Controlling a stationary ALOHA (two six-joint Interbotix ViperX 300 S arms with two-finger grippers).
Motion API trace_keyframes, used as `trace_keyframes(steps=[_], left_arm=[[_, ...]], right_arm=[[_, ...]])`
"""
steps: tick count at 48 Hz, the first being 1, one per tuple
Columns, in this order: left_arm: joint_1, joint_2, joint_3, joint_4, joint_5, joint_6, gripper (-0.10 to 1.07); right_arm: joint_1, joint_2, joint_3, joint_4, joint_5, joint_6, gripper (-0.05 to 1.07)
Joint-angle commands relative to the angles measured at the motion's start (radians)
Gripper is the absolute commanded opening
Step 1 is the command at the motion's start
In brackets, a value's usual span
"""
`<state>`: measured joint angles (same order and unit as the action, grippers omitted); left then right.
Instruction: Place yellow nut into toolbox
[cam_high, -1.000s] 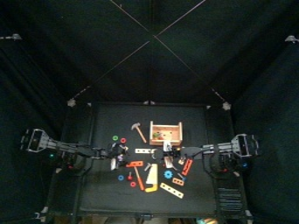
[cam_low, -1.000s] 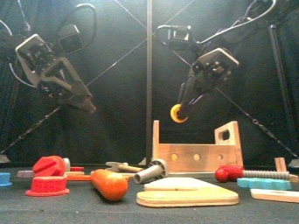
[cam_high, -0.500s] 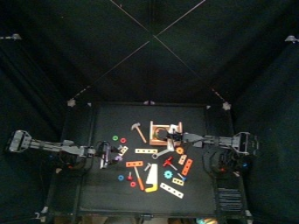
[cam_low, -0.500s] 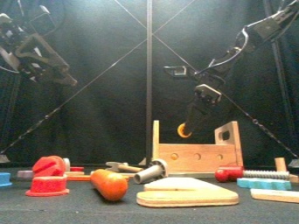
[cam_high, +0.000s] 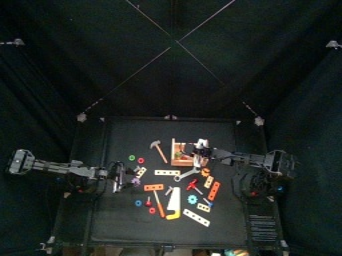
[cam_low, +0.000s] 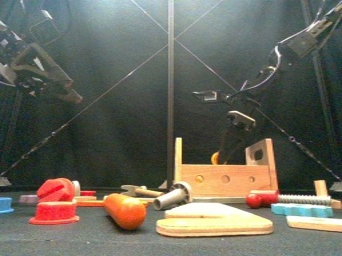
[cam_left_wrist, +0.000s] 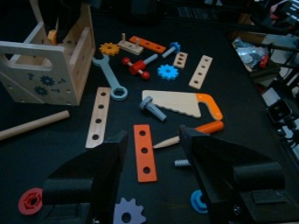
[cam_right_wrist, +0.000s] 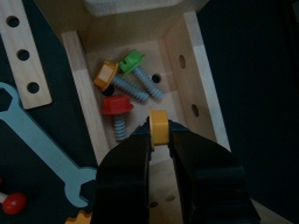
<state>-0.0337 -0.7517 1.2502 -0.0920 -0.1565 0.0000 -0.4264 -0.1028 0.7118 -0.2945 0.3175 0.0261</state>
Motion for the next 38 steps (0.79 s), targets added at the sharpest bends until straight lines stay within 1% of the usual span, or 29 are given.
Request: trace_keyframes(steps=[1, 5, 14, 22, 27, 38], left_arm=[[0.002, 0.000, -0.011, -0.002, -0.003, -0.002, 0.87], [0.003, 0.000, -0.011, -0.009, 0.002, -0.002, 0.87], [0.003, 0.000, -0.008, -0.025, 0.005, -0.002, 0.87], [0.003, 0.000, -0.008, -0.025, 0.003, -0.002, 0.87], [0.003, 0.000, -0.008, -0.025, 0.005, 0.000, 0.87], [0.003, -0.002, -0.009, -0.025, 0.005, -0.002, 0.87]], right_arm=[[-0.006, -0.006, -0.011, 0.000, -0.008, 0.002, 0.52], [-0.006, 0.003, -0.015, 0.005, -0.006, 0.002, 0.57], [-0.003, 0.012, -0.021, 0.012, -0.006, 0.002, 0.75], [0.002, 0.012, -0.020, 0.012, -0.008, 0.002, 0.86], [0.002, 0.012, -0.025, 0.014, -0.006, 0.002, 0.89], [0.014, 0.006, -0.034, 0.008, -0.003, 0.000, 0.89]])
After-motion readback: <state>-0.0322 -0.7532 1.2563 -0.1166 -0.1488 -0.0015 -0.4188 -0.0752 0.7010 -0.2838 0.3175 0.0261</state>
